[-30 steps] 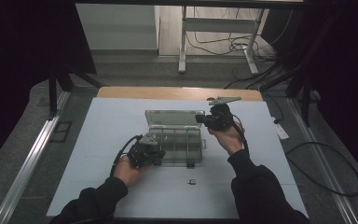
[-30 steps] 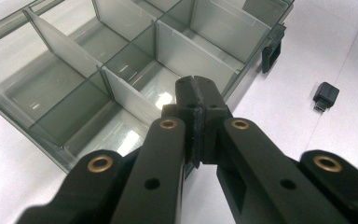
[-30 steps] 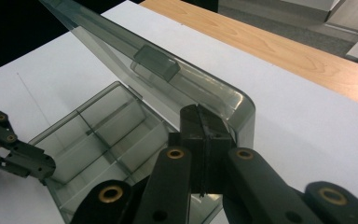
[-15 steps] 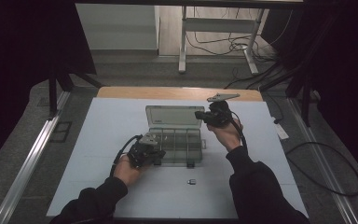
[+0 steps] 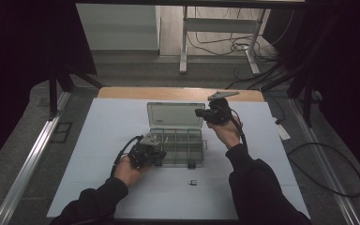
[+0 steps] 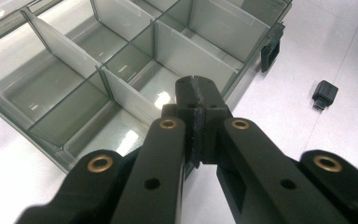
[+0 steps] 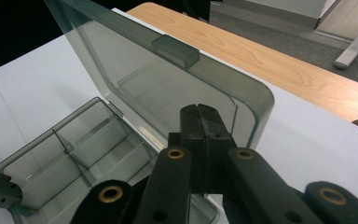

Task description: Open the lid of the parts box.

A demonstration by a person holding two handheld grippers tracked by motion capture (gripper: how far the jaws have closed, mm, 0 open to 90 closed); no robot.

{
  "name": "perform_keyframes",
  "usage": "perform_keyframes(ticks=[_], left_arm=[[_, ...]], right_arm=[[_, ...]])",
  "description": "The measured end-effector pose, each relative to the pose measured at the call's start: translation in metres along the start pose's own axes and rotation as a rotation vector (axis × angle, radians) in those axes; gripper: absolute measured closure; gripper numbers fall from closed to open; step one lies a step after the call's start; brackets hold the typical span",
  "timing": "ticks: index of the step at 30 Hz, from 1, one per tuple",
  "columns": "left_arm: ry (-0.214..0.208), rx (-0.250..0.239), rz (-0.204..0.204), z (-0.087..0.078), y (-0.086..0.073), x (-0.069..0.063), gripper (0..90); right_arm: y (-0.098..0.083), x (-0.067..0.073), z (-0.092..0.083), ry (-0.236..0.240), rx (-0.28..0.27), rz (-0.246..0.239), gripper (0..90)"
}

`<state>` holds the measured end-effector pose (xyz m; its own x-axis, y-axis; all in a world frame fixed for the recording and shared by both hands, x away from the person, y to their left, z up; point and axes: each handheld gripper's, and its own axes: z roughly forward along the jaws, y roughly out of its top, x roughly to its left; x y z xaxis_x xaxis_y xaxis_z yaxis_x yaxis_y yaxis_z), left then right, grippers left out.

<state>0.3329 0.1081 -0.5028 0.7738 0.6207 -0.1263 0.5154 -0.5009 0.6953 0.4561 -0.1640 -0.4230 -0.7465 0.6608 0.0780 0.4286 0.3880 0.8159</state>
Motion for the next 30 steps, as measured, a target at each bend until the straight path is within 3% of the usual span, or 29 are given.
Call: perform_keyframes(ticks=[24,30], left_arm=[[0.0,0.0,-0.001,0.0,0.0,0.0,88.8],[0.005,0.002,0.002,0.0,0.0,-0.001,88.7]], right_arm=[[0.007,-0.012,0.015,-0.024,-0.009,0.007,88.9],[0.005,-0.014,0.019,-0.024,0.012,0.015,88.9]])
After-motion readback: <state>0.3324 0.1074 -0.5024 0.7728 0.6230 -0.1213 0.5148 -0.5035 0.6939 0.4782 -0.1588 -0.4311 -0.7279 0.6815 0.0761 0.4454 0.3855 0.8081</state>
